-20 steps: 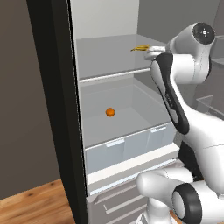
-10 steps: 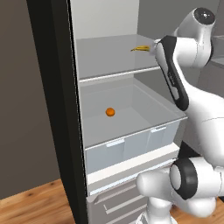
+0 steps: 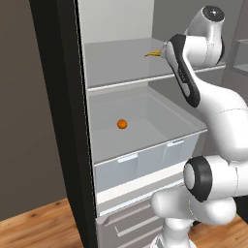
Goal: Retrieve the banana and tangerine from the fridge and place them into the bowl on the dining table.
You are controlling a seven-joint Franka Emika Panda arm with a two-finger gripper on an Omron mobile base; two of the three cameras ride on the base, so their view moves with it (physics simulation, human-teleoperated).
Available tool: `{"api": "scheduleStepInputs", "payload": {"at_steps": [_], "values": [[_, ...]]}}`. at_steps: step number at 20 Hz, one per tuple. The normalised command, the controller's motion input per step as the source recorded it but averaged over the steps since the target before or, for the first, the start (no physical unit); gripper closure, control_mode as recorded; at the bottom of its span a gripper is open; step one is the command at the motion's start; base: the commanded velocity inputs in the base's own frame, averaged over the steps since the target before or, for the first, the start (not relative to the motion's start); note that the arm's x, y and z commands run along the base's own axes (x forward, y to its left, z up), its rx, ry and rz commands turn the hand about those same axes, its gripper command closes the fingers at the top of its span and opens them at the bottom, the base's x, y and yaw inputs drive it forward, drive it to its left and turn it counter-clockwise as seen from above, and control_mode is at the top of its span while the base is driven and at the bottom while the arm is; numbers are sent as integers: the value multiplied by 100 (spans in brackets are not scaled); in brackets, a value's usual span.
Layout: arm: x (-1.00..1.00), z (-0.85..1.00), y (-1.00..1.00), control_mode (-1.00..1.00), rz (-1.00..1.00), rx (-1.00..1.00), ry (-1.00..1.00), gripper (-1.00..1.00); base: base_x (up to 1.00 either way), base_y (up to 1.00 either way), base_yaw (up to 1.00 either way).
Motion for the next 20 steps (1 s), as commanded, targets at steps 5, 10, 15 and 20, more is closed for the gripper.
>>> {"api": "scheduleStepInputs", "payload": {"at_steps": [5,10,15,20], "values": [[38,-13,0,-100,1,0,-3,-100,0,0,0],[35,-3,-1,-100,0,0,-1,-100,0,0,0],[25,0,-8,-100,0,0,0,-100,0,0,0],[9,0,-19,-100,0,0,0,-100,0,0,0]]}}
